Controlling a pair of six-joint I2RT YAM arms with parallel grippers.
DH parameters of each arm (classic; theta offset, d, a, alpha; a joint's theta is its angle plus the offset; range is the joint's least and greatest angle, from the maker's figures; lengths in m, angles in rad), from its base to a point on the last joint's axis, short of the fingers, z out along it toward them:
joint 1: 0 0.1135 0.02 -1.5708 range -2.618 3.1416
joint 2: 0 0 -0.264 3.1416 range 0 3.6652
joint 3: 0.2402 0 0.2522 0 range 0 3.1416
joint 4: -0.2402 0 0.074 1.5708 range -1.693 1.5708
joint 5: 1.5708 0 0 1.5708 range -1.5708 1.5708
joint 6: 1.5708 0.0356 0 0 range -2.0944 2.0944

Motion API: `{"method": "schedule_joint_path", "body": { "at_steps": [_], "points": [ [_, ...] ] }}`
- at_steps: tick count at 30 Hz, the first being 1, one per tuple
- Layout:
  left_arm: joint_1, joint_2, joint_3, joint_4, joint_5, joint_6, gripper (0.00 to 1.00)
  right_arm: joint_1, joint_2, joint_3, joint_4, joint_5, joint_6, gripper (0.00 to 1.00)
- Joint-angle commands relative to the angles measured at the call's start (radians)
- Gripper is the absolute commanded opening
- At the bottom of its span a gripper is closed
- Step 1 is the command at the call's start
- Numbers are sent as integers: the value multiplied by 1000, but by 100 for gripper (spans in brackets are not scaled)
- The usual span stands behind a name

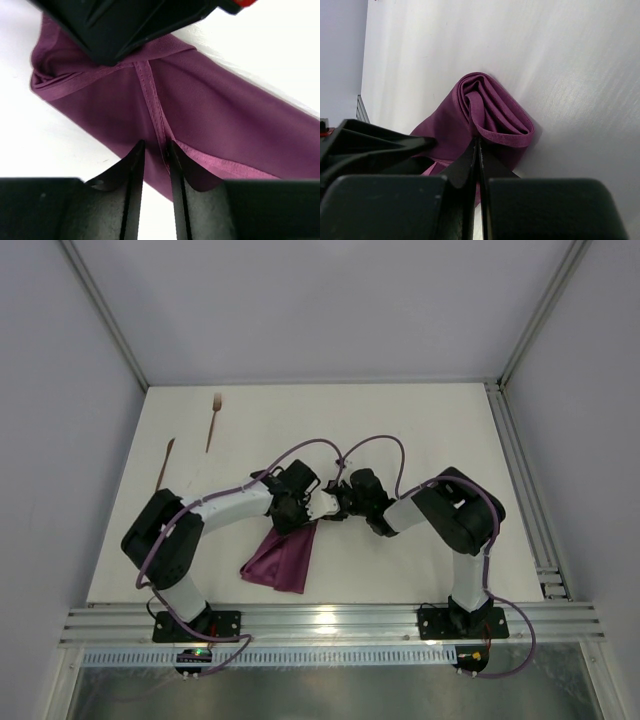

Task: Fold the napkin into a case and place the utensils inside
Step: Stuff the top corner of the smaller-rectangle-folded napkin into the folded napkin.

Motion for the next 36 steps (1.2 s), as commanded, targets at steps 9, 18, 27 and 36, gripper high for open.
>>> {"method": "schedule_joint_path", "body": {
  "at_steps": [9, 18, 27, 36],
  "points": [
    [-19, 53, 55, 19, -1, -16, 0, 10, -8, 6, -82, 26, -53, 4],
    [-19, 75, 116, -19, 42, -22, 0, 10, -97, 11, -123, 42, -86, 4],
    [-19, 130, 130, -55, 67, -19, 0, 12, -138, -14, -105, 39, -80, 4],
    [-19, 138, 126, -73, 70, -4, 0, 12, -197, -23, -80, 68, -78, 4]
  ]
}}
